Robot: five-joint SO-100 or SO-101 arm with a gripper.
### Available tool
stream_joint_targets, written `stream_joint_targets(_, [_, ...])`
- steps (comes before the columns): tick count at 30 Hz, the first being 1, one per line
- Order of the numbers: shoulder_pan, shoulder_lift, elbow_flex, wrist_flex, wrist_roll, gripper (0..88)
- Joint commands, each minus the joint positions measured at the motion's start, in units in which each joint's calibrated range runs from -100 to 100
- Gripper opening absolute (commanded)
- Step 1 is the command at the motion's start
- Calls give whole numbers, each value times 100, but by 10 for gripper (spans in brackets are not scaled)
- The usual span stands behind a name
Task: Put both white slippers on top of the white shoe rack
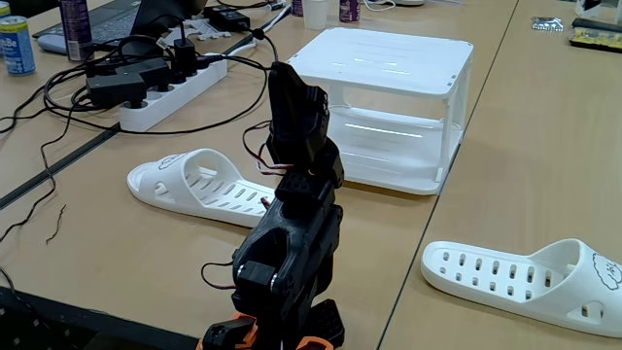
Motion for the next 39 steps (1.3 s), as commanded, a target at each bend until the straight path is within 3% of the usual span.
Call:
stream_joint_targets(1, [3,43,36,-26,42,8])
stream_joint_targets(11, [19,128,36,9,42,8])
stream_joint_targets(14, [19,203,36,630,42,8])
stream_joint_targets(19, [27,203,-596,2244,42,8])
stream_joint_targets(25, [389,212,-2743,5540,42,8])
stream_joint_targets(29, [455,212,-3798,7179,42,8])
stream_joint_targets(35, [463,397,-4890,8870,42,8])
stream_joint_targets(39, [463,1179,-5783,9431,42,10])
